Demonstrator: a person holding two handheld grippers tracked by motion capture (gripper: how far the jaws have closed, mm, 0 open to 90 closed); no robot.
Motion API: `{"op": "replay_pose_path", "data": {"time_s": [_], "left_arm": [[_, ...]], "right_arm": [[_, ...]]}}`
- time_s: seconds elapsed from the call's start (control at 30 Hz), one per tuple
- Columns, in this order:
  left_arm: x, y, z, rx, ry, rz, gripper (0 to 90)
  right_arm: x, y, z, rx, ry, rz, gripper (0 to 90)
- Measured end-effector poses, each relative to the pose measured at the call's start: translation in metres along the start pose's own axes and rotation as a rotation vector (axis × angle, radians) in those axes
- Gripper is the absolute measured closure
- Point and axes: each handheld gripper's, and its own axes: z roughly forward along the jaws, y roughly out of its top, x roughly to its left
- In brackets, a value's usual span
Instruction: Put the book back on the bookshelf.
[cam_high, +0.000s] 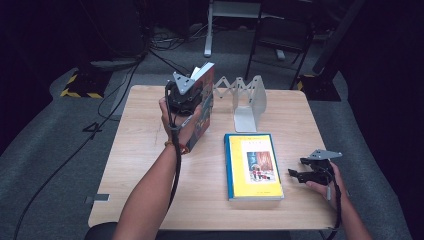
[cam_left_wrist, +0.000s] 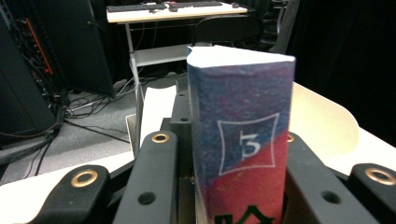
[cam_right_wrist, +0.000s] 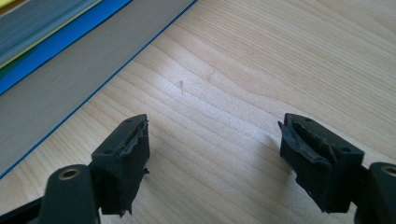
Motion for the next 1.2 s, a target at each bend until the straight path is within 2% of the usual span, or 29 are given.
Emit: {"op": "replay_pose_path", "data": {"time_s": [0.33, 0.47, 0.97, 1.2], "left_arm": [[0.002, 0.004, 0.024, 0.016, 0.006, -0.018, 73.2], [0.000, 0.006, 0.034, 0.016, 0.019, 0.000, 73.2], [-0.001, 0.019, 0.057, 0.019, 0.068, 0.003, 73.1], [0.003, 0.018, 0.068, 0.014, 0.081, -0.021, 73.1]], "right_arm": [[-0.001, 0.000, 0.000, -0.003, 0.000, -0.001, 25.1], [-0.001, 0.000, 0.000, -0.005, 0.003, 0.003, 25.4], [-0.002, -0.001, -0.001, -0.006, 0.010, 0.005, 25.6], [-0.002, 0.000, 0.000, -0.008, 0.013, 0.005, 25.6]]}}
